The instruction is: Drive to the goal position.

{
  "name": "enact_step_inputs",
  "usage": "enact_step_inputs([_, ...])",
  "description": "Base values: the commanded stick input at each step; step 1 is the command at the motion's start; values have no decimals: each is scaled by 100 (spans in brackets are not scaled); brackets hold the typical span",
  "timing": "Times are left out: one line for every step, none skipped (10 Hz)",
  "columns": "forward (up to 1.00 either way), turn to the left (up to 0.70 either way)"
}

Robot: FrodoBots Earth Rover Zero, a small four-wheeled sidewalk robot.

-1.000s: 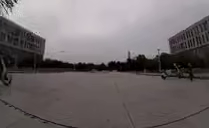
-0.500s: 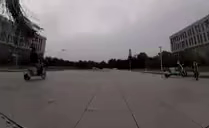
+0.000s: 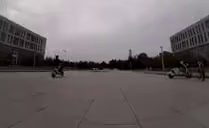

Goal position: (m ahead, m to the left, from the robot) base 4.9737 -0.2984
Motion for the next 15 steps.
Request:
enact_step_inputs([70,1])
enact_step_inputs([70,1])
enact_step_inputs([70,1])
enact_step_inputs([70,1])
enact_step_inputs([70,1])
enact_step_inputs([70,1])
enact_step_inputs([70,1])
enact_step_inputs([70,1])
enact_step_inputs([70,1])
enact_step_inputs([70,1])
enact_step_inputs([70,1])
enact_step_inputs([70,1])
enact_step_inputs([70,1])
enact_step_inputs([70,1])
enact_step_inputs([70,1])
